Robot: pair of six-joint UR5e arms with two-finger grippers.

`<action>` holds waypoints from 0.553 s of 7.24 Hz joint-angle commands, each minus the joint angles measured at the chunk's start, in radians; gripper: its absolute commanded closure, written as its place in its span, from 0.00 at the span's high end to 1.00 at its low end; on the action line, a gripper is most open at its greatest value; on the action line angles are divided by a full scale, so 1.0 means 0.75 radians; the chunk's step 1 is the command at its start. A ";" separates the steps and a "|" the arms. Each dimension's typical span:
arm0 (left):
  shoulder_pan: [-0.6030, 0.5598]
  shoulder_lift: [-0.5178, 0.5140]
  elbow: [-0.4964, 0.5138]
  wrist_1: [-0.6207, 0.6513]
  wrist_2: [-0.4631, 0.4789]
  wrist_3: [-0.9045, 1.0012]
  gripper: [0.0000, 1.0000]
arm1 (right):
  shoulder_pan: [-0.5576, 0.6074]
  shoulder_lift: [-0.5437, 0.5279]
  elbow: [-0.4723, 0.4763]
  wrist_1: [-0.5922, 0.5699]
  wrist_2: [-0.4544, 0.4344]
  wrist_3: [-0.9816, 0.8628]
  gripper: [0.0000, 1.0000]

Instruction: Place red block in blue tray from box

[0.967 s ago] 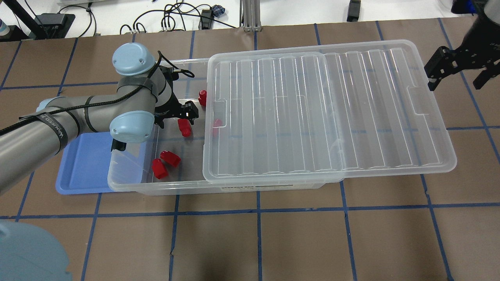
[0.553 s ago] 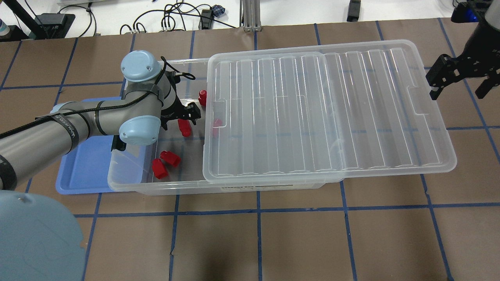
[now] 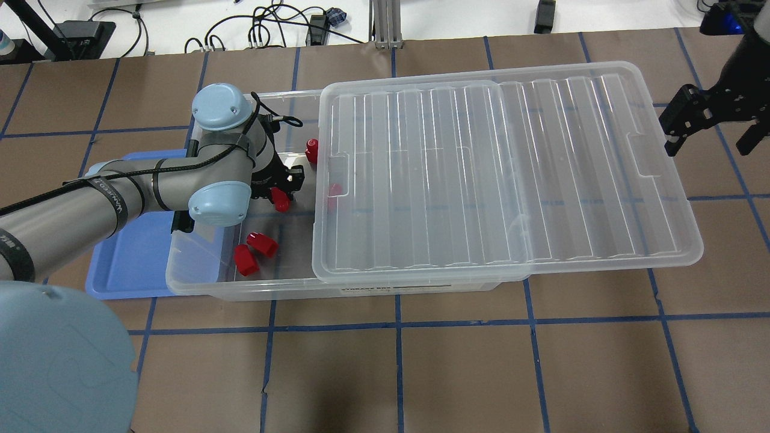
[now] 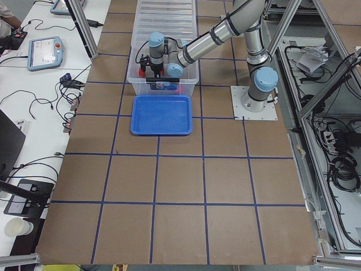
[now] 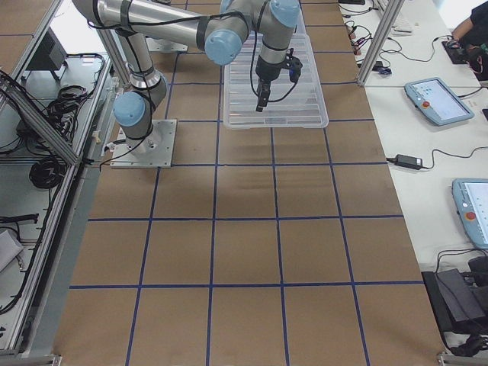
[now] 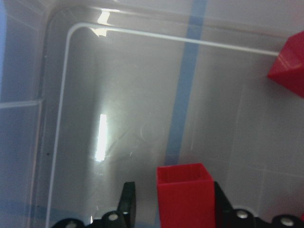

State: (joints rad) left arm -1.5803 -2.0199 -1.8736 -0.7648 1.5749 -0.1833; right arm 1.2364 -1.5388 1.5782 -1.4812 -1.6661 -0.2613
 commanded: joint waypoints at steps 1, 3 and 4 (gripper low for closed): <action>-0.014 0.038 0.009 -0.027 -0.003 0.001 0.00 | 0.000 0.000 -0.012 -0.001 0.006 -0.001 1.00; -0.020 0.099 0.105 -0.214 -0.006 0.011 0.00 | -0.002 0.002 -0.016 -0.047 0.010 -0.026 1.00; -0.008 0.142 0.158 -0.317 0.011 0.060 0.00 | 0.000 0.000 -0.002 -0.072 0.010 -0.018 1.00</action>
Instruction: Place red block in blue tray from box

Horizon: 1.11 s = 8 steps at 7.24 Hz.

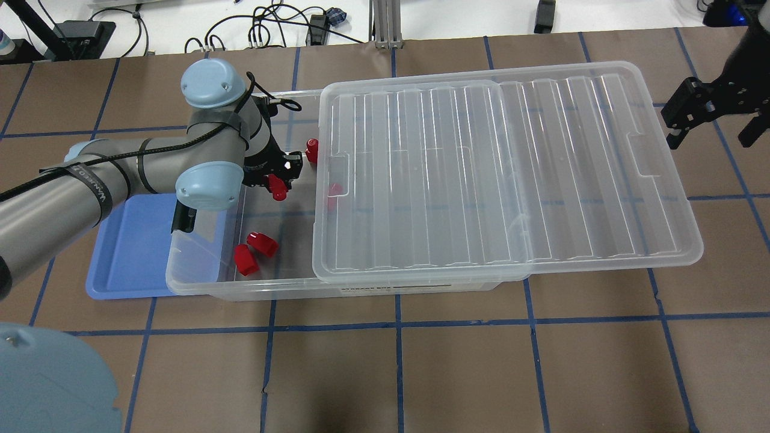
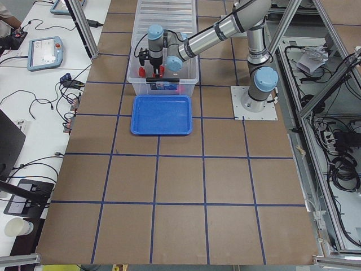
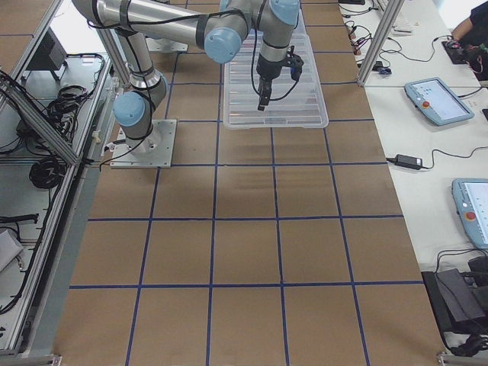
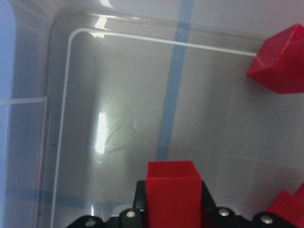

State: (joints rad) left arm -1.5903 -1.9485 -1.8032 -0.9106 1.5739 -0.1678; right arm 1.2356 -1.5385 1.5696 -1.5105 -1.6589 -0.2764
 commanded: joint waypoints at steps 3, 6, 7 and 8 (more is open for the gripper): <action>-0.017 0.198 0.329 -0.586 0.000 0.125 0.00 | 0.001 0.006 0.016 -0.033 -0.015 0.015 1.00; 0.148 0.293 0.355 -0.729 0.010 0.415 0.00 | 0.001 0.012 0.014 -0.035 -0.020 0.017 1.00; 0.250 0.291 0.353 -0.729 0.012 0.586 0.00 | 0.001 0.020 0.016 -0.027 -0.014 0.017 1.00; 0.348 0.291 0.341 -0.729 0.004 0.705 0.00 | 0.001 0.020 0.018 -0.029 -0.018 0.017 1.00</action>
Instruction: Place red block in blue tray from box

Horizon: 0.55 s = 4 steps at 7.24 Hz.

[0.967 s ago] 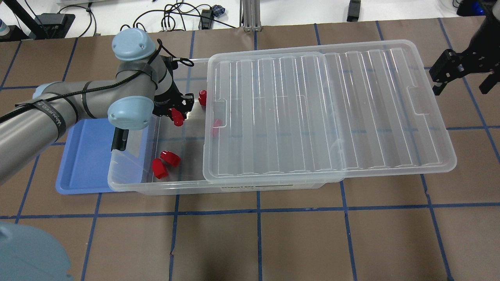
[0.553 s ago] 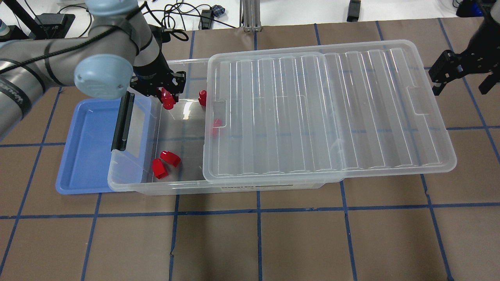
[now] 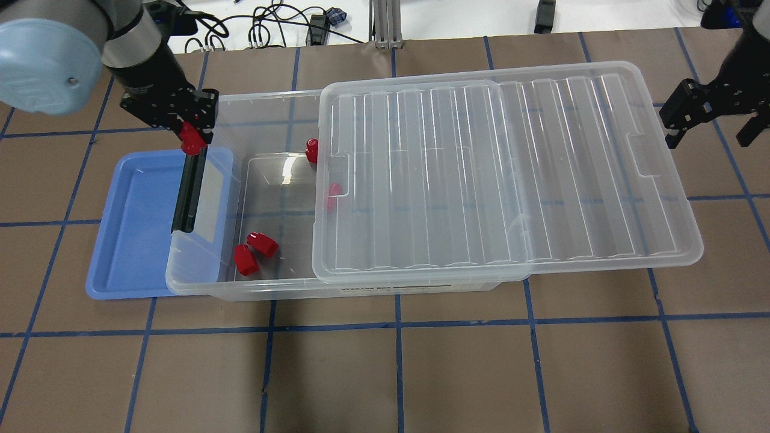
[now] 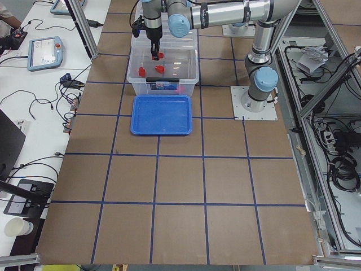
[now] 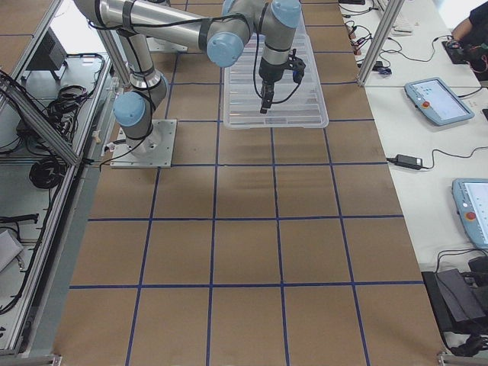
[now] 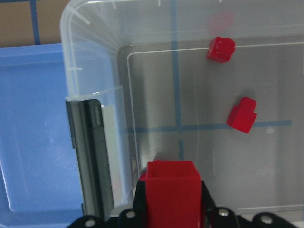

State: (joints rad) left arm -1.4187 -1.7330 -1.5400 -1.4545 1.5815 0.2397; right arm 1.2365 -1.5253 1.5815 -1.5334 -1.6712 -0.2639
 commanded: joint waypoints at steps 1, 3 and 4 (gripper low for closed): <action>0.207 -0.005 -0.059 0.010 -0.012 0.287 0.00 | 0.000 0.003 0.004 0.001 -0.005 -0.016 1.00; 0.353 -0.031 -0.159 0.088 -0.016 0.482 0.00 | -0.004 0.007 0.016 -0.017 -0.005 -0.018 1.00; 0.366 -0.031 -0.202 0.224 -0.012 0.519 0.00 | -0.006 0.007 0.020 -0.027 -0.001 -0.018 1.00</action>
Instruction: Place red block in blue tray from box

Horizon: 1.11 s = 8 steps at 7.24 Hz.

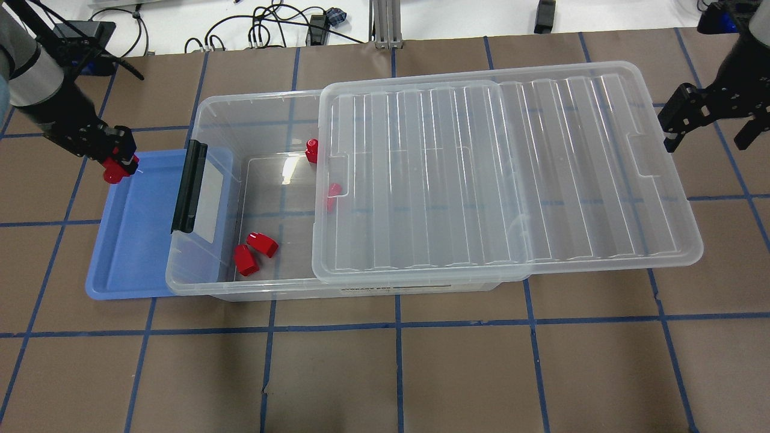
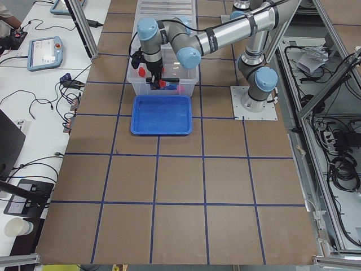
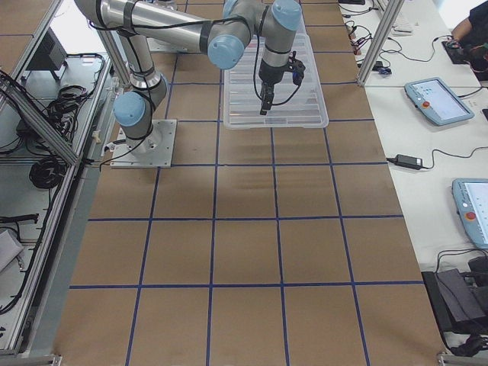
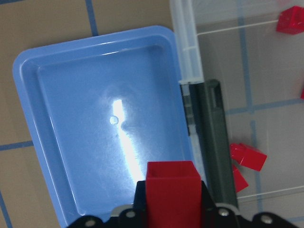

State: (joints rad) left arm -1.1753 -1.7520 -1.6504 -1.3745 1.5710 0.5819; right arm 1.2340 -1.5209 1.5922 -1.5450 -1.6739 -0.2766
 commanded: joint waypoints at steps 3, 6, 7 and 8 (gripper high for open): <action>0.047 -0.057 -0.212 0.342 0.000 0.036 0.00 | -0.025 0.060 0.008 -0.185 -0.062 -0.080 1.00; 0.106 -0.169 -0.466 0.764 0.000 0.034 0.07 | -0.064 0.175 0.008 -0.341 -0.075 -0.148 1.00; 0.107 -0.198 -0.462 0.775 0.000 0.026 0.40 | -0.111 0.179 0.008 -0.341 -0.063 -0.215 1.00; 0.109 -0.210 -0.428 0.773 -0.004 -0.035 0.72 | -0.127 0.189 0.018 -0.339 -0.055 -0.232 1.00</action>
State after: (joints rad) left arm -1.0985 -1.8913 -1.9852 -0.8090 1.5702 0.5926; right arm 1.1617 -1.3897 1.6005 -1.7955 -1.7227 -0.4203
